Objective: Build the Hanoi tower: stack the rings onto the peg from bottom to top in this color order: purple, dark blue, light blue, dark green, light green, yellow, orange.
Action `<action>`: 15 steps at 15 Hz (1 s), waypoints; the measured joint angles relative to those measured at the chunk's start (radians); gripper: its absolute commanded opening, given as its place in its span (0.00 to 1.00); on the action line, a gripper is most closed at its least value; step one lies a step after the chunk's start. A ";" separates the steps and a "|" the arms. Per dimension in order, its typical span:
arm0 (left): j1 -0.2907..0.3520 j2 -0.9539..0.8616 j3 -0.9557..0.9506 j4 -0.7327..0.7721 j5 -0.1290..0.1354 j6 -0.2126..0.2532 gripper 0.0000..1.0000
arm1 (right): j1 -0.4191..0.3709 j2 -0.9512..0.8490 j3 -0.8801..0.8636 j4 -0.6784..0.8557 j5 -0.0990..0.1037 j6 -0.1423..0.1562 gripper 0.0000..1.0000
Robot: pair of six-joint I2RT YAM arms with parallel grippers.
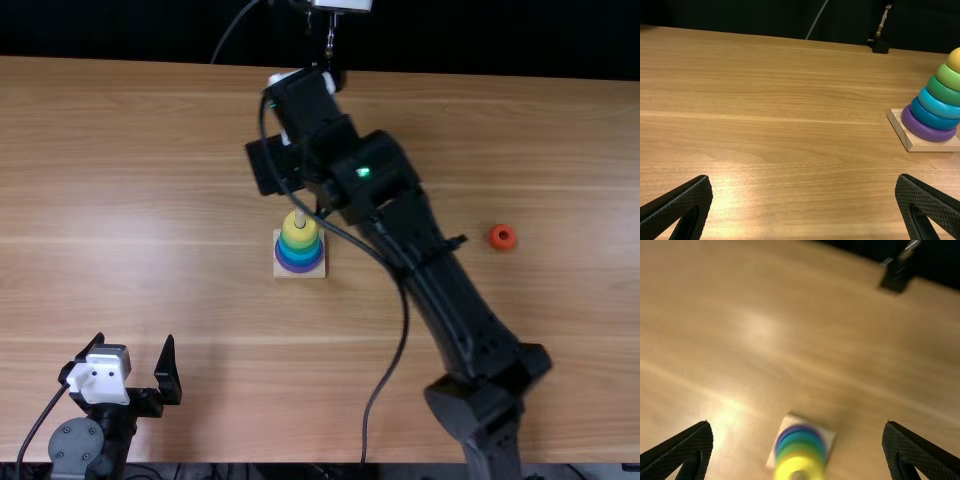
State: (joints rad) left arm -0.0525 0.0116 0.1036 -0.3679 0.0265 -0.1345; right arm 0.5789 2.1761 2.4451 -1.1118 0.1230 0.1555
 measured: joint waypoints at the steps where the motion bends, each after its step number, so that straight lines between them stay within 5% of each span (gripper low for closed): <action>1: 0.000 0.000 0.000 0.000 0.000 0.000 1.00 | -0.061 -0.092 -0.126 0.113 0.007 0.000 1.00; 6: 0.000 0.000 0.000 0.000 0.000 0.000 1.00 | -0.337 -0.332 -0.690 0.554 0.033 -0.008 1.00; 10: 0.000 0.000 0.000 0.000 0.000 0.000 1.00 | -0.518 -0.330 -0.878 0.561 0.034 -0.019 1.00; 15: 0.000 0.000 0.000 0.001 0.000 0.000 1.00 | -0.639 -0.309 -0.916 0.516 0.034 -0.021 1.00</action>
State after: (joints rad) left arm -0.0525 0.0116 0.1036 -0.3672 0.0265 -0.1341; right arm -0.0597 1.8668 1.5291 -0.5957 0.1574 0.1345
